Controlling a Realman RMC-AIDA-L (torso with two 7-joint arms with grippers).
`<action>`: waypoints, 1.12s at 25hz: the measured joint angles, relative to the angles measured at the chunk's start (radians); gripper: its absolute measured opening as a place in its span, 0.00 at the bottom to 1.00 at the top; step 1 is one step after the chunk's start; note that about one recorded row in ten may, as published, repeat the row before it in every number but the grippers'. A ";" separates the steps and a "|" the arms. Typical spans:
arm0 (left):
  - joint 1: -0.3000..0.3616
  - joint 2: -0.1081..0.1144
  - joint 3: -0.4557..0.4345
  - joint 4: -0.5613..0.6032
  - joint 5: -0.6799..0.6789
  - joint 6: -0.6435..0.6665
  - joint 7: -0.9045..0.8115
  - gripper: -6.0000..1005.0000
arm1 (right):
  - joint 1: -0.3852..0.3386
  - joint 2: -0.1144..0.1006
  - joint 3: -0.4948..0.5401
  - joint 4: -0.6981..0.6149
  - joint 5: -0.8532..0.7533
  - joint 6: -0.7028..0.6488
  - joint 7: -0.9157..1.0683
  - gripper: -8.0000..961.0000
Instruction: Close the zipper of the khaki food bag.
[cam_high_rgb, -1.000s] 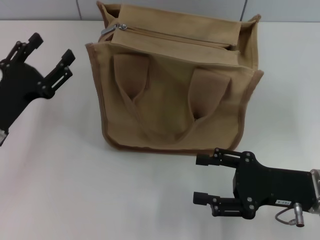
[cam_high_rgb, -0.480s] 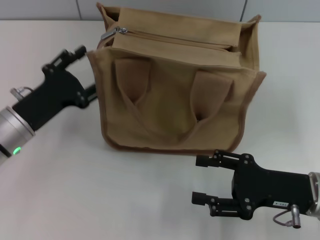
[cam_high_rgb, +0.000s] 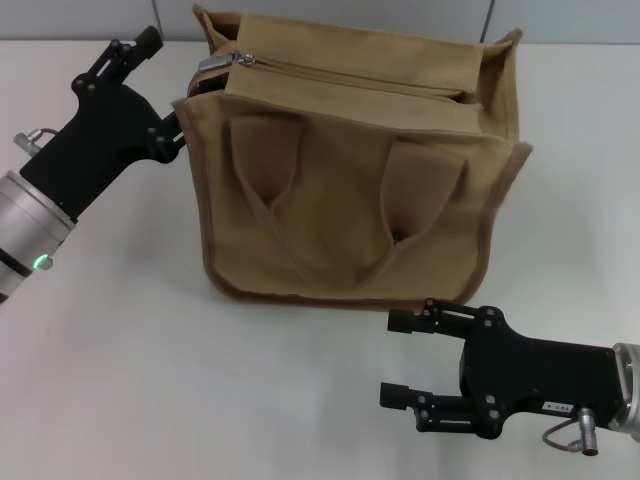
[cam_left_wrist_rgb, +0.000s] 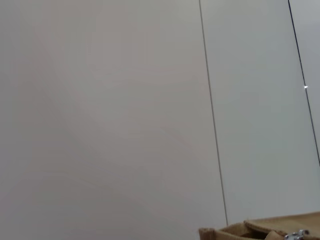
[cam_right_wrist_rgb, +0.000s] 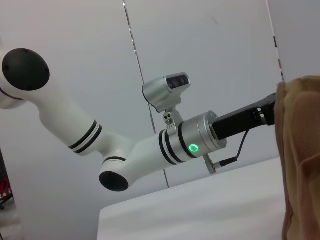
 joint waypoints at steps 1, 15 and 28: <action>-0.003 0.000 -0.001 -0.003 0.000 0.000 0.000 0.80 | -0.001 0.000 0.000 0.000 0.001 0.000 0.000 0.79; -0.028 0.001 -0.146 -0.097 -0.006 0.033 0.002 0.76 | 0.004 -0.001 0.001 0.000 0.023 0.007 0.000 0.78; -0.023 0.001 -0.146 -0.126 -0.002 0.049 0.003 0.68 | -0.008 -0.002 0.002 0.000 0.099 0.004 0.000 0.78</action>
